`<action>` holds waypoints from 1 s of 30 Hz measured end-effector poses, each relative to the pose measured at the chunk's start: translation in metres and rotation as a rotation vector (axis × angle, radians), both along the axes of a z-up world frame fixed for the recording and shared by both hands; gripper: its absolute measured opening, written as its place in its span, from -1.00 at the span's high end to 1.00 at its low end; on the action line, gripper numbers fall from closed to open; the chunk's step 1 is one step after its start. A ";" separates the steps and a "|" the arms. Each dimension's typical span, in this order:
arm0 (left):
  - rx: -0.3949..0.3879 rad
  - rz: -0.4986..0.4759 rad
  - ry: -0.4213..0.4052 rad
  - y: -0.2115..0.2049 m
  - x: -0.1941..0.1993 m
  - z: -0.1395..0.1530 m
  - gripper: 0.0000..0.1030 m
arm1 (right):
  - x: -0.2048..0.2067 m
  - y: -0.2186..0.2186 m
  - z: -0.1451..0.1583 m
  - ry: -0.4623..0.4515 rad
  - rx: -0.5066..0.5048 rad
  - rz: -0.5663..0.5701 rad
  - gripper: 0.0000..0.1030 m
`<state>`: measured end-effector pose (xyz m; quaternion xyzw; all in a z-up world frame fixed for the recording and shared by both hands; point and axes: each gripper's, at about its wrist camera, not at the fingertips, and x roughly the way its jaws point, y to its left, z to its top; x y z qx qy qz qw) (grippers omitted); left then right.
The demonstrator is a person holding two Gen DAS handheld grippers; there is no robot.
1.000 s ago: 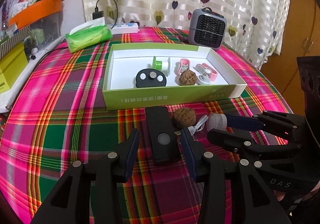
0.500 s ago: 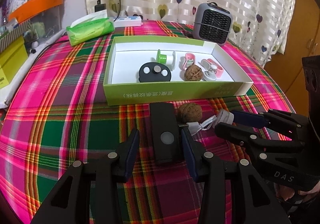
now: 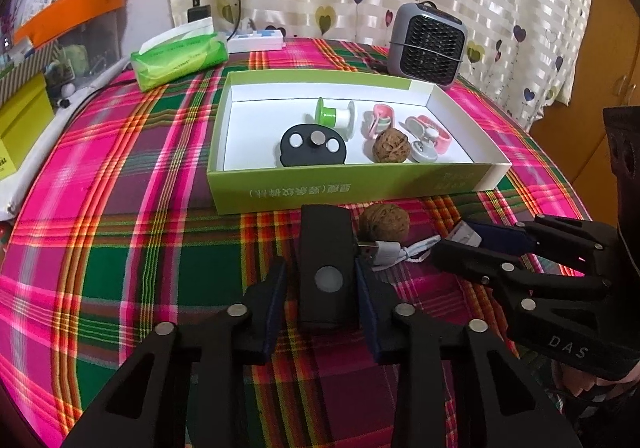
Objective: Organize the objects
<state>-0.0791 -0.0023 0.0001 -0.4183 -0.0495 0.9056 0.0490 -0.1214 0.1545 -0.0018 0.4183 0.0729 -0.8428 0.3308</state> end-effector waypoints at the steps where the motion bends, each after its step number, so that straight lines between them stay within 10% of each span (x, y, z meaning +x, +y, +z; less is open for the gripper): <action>1: -0.002 0.000 -0.001 0.000 -0.001 0.000 0.46 | 0.000 0.000 0.000 0.001 0.000 0.001 0.44; 30: 0.011 -0.010 0.060 0.003 0.007 0.017 0.51 | 0.011 0.013 0.017 0.048 -0.048 -0.014 0.44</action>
